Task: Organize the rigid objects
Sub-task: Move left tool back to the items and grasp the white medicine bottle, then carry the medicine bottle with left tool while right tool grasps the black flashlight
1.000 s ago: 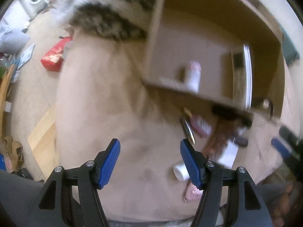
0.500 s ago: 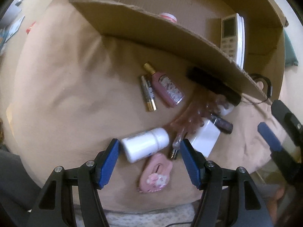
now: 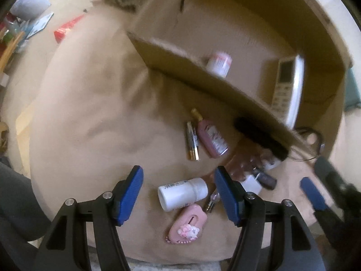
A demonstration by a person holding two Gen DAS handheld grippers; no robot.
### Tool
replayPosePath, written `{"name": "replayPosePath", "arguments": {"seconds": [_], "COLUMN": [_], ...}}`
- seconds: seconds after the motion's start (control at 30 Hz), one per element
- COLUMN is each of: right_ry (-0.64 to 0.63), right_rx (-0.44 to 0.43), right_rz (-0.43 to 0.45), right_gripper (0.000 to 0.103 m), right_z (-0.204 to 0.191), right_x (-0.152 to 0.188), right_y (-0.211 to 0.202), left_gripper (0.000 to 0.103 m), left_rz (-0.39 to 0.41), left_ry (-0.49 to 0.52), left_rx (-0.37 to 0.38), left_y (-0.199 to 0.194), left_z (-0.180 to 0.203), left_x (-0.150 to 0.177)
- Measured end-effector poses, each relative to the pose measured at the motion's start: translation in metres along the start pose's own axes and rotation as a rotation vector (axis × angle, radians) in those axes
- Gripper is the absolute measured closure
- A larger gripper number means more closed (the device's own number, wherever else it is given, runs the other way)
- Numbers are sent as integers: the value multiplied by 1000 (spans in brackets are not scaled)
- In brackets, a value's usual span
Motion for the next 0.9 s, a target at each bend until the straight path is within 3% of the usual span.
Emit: {"name": "replayPosePath", "arguments": {"seconds": [0.1, 0.23, 0.3, 0.37, 0.47, 0.67, 0.8, 0.9], "right_ry": [-9, -12, -11, -10, -10, 21, 32, 57], "right_rx": [6, 5, 4, 2, 2, -1, 25, -26], "right_rz": [-1, -3, -1, -2, -2, -11, -25, -35], "right_gripper": [28, 28, 28, 28, 28, 28, 28, 28], "right_z": [-2, -2, -1, -1, -1, 6, 12, 13], "right_x": [0, 1, 1, 0, 0, -1, 0, -3], "right_y": [1, 0, -2, -1, 0, 1, 7, 14], "left_gripper": [41, 42, 47, 56, 56, 56, 56, 56], "left_rz": [-46, -17, -28, -38, -32, 66, 115, 137], "left_ry": [22, 36, 49, 82, 179, 308, 344, 340], "left_rx": [-26, -56, -65, -69, -77, -116, -122, -110], "left_y": [13, 13, 15, 18, 15, -13, -29, -33], "left_z": [10, 18, 19, 22, 27, 4, -5, -9], "left_x": [7, 17, 19, 20, 15, -18, -29, -33]}}
Point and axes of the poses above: each gripper's, at about its wrist camera, not at the fingertips, and y roughly the way its jaws point, z to its right, x to its underside, the point moved 4 cm from there along y, roughly the way its jaws point, and after that the axes turned 14 degrees about -x, right-handed, at the moved point
